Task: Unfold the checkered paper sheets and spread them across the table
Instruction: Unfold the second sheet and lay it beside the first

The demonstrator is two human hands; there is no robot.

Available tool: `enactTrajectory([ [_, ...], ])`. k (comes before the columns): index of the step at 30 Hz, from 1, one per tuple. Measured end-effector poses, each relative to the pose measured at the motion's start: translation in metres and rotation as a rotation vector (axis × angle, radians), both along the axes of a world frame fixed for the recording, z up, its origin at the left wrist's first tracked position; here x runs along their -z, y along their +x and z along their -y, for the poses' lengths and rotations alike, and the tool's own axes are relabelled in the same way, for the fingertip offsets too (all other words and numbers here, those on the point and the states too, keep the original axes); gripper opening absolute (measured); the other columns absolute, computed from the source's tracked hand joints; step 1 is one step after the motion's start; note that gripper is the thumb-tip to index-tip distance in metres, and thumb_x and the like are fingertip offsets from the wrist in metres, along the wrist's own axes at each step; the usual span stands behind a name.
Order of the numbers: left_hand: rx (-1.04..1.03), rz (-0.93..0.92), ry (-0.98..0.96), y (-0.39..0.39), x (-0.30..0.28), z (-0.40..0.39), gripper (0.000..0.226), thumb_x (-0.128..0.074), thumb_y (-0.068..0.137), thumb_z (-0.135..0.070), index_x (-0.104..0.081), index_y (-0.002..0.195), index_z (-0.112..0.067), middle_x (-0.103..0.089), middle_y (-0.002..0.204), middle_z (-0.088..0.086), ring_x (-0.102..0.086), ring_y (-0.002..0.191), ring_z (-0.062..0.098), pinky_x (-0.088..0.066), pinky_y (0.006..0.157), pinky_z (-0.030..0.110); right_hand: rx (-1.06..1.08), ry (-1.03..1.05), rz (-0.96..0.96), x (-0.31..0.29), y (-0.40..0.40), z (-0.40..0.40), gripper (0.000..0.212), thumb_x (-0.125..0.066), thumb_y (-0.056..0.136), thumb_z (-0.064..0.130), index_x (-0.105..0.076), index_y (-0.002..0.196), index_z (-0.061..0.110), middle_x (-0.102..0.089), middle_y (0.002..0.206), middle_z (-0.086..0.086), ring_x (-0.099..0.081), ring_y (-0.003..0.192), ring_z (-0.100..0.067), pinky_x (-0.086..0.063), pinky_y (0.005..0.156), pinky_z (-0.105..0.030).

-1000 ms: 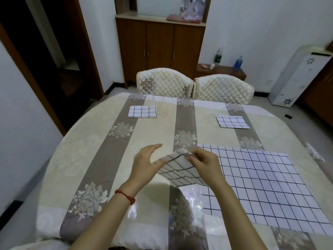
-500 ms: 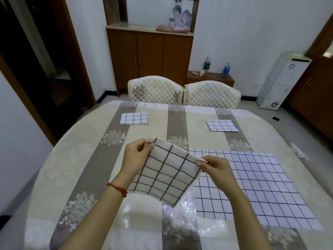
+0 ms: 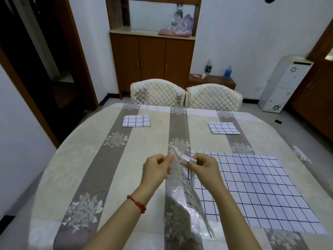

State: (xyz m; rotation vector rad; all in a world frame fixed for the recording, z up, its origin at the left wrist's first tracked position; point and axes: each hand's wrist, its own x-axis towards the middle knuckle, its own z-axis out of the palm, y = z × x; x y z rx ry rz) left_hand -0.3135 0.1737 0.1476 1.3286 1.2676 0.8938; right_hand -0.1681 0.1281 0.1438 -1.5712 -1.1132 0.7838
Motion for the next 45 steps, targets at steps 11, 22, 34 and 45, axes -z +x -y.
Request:
enactTrajectory([
  [11,0.062,0.188,-0.206,0.003,0.000,0.002,0.018,-0.060,0.085,-0.009,-0.063,0.067,-0.006,-0.066,0.073,0.010,-0.066,0.065,0.021,-0.055,0.053,0.026,-0.116,-0.033,0.119,0.005,-0.009,0.002,0.016,-0.076,0.072,0.020,-0.066,0.061,0.015,-0.060,0.057,0.003,-0.048,0.058,-0.006,-0.038,0.057,-0.020],
  [22,-0.140,-0.226,0.163,-0.077,0.034,-0.042,0.023,-0.063,0.080,-0.006,-0.060,0.061,-0.018,-0.062,0.064,-0.004,-0.055,0.062,0.010,-0.042,0.060,0.025,0.270,0.115,0.128,-0.013,0.028,0.004,0.025,-0.064,0.082,0.016,-0.055,0.063,0.003,-0.049,0.058,-0.004,-0.041,0.059,-0.015,-0.033,0.056,-0.028],
  [34,0.125,-0.378,0.446,-0.037,0.007,-0.033,0.042,-0.069,0.078,-0.024,-0.058,0.118,-0.015,-0.056,0.117,-0.007,-0.048,0.111,0.007,-0.035,0.096,0.018,-0.047,0.318,0.499,-0.049,0.016,-0.027,0.025,-0.070,0.078,0.012,-0.055,0.061,0.001,-0.042,0.049,0.004,-0.036,0.051,-0.006,-0.028,0.049,-0.013],
  [45,0.205,-0.108,0.552,-0.007,-0.051,-0.039,0.015,-0.063,0.083,-0.016,-0.065,0.068,-0.017,-0.062,0.064,0.006,-0.055,0.064,0.021,-0.044,0.063,0.034,-0.068,0.196,0.344,-0.049,0.020,-0.011,0.014,-0.072,0.076,0.019,-0.064,0.065,0.018,-0.060,0.059,-0.001,-0.046,0.056,-0.007,-0.036,0.054,-0.017],
])
